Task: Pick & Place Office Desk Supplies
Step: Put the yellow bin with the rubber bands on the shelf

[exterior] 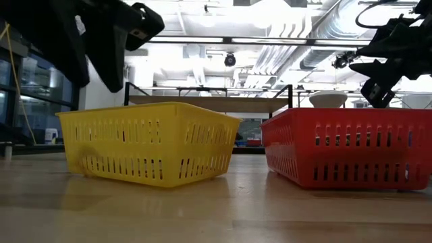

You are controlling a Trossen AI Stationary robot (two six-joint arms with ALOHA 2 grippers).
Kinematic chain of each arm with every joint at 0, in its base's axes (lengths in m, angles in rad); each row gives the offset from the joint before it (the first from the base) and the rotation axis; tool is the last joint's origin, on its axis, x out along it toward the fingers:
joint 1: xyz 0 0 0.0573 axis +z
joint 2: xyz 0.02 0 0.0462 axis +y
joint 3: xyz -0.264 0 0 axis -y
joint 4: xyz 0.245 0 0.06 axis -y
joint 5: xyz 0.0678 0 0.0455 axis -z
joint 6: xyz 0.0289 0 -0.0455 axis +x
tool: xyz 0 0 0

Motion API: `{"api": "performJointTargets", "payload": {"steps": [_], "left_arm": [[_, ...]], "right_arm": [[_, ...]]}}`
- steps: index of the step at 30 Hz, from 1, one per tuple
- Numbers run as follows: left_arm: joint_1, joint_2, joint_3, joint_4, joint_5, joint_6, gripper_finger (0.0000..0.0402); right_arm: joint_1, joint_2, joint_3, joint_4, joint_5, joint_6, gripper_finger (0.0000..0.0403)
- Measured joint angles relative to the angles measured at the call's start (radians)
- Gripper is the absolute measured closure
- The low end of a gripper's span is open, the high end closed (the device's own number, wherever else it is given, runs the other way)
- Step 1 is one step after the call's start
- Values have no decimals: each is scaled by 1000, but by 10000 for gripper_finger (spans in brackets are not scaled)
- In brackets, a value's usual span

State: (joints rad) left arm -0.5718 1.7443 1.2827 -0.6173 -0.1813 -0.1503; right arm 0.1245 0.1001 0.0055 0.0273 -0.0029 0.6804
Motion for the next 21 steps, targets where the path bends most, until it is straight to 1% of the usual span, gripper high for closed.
{"api": "performJointTargets", "payload": {"steps": [9,12,15,17,21], "left_arm": [[16,7,0,-7,3,2,277],[15,7,0,-7,-2,26,277],[15,7,0,23,-3,36,277],[19,7,0,60,-15,-1,277],[36,7,0,115,-43,-130,277]], "right_arm": [[0,0,0,0,0,0,301],[0,0,0,0,0,0,301],[0,0,0,0,0,0,301],[0,0,0,0,0,0,301],[0,0,0,0,0,0,301]]}}
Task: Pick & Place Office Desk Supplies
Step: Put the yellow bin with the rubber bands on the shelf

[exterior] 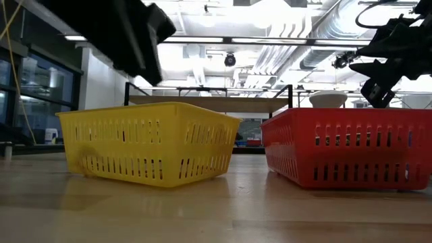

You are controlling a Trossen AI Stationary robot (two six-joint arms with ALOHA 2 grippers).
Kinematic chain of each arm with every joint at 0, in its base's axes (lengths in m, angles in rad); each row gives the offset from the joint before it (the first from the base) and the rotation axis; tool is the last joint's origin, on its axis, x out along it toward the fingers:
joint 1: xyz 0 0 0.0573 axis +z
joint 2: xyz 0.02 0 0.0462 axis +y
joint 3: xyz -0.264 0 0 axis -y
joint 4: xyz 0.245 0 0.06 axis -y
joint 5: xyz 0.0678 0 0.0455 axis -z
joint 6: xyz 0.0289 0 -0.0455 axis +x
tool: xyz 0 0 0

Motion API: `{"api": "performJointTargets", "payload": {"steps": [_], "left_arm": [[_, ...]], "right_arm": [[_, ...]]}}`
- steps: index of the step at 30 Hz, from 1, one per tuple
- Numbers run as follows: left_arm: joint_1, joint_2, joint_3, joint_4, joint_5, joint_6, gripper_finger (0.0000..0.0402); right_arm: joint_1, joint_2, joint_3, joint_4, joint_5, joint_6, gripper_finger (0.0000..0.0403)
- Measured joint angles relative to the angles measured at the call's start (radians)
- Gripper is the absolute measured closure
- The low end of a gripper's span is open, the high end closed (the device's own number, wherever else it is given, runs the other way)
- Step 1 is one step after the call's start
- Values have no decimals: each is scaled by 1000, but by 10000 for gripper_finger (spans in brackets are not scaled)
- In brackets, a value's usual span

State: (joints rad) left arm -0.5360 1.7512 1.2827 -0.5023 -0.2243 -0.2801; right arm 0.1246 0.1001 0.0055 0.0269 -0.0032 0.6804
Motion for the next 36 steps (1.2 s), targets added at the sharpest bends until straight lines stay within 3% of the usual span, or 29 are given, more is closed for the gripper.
{"api": "performJointTargets", "payload": {"steps": [8,16,24,36], "left_arm": [[62,-8,28,-36,-39,-232,277],[125,-8,124,-365,-67,-505,277],[143,-10,127,-464,-40,-722,277],[143,-10,127,-542,-39,-862,277]], "right_arm": [[0,0,0,0,0,0,301],[0,0,0,0,0,0,301],[0,0,0,0,0,0,301],[0,0,0,0,0,0,301]]}}
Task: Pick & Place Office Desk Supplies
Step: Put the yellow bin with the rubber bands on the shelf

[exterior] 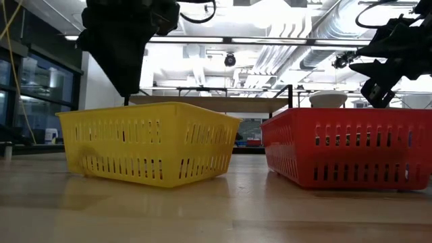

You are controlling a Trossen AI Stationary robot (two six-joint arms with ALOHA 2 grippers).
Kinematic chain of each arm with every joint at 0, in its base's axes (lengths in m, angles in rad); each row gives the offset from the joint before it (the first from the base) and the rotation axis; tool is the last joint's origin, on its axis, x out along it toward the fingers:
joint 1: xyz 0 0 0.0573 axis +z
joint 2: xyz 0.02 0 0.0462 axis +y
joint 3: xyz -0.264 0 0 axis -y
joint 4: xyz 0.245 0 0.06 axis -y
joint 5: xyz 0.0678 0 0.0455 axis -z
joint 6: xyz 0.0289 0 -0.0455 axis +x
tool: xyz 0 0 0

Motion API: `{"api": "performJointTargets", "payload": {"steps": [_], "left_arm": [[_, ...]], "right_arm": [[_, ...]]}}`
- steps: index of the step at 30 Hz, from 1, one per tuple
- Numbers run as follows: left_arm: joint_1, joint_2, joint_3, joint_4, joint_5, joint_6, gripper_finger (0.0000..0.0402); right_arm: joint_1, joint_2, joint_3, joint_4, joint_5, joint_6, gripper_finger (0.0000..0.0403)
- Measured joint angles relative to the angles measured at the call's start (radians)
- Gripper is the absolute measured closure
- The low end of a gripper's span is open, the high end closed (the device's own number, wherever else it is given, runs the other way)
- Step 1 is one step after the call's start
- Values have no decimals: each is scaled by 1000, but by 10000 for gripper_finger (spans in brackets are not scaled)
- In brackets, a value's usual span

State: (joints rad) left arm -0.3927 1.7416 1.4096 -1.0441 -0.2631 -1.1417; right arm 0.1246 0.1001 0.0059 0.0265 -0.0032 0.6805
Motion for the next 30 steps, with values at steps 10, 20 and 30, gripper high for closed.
{"api": "performJointTargets", "payload": {"steps": [10,20,30], "left_arm": [[-51,0,-39,1,-7,-112,277],[-76,-44,-165,132,-39,-139,277],[-59,-79,-302,329,11,-85,277]], "right_arm": [[0,0,0,0,0,0,301],[0,0,0,0,0,0,301],[0,0,0,0,0,0,301]]}}
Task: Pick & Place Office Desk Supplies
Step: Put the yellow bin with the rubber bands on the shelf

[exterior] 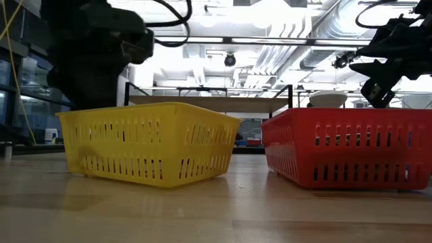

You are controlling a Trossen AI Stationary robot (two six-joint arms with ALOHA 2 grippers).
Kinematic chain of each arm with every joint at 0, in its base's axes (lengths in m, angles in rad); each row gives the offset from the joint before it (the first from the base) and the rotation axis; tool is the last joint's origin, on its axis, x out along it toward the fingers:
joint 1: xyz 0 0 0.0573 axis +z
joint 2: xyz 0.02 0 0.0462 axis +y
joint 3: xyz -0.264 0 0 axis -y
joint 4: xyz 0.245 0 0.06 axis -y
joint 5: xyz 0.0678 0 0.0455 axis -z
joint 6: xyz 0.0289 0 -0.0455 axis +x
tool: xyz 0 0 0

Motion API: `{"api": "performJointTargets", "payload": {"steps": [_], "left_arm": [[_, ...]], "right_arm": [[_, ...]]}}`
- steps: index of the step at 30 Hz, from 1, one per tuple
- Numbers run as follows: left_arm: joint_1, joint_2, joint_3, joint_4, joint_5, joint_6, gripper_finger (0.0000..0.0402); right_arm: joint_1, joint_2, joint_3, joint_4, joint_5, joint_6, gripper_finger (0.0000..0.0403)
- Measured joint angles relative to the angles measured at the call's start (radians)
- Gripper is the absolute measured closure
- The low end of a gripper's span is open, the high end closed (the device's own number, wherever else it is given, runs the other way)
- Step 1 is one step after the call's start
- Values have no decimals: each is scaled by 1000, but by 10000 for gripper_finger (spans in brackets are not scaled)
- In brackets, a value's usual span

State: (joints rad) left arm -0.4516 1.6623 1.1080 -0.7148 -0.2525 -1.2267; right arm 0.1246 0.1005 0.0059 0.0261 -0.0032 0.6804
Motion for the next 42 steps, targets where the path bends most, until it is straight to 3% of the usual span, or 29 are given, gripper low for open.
{"api": "performJointTargets", "payload": {"steps": [7,17,32,42], "left_arm": [[30,0,-85,150,57,27,277],[65,-25,-93,166,60,101,278],[65,-26,-92,154,67,111,391],[73,-76,-92,144,95,211,398]], "right_arm": [[0,0,0,0,0,0,301],[0,0,0,0,0,0,301],[0,0,0,0,0,0,301],[0,0,0,0,0,0,301]]}}
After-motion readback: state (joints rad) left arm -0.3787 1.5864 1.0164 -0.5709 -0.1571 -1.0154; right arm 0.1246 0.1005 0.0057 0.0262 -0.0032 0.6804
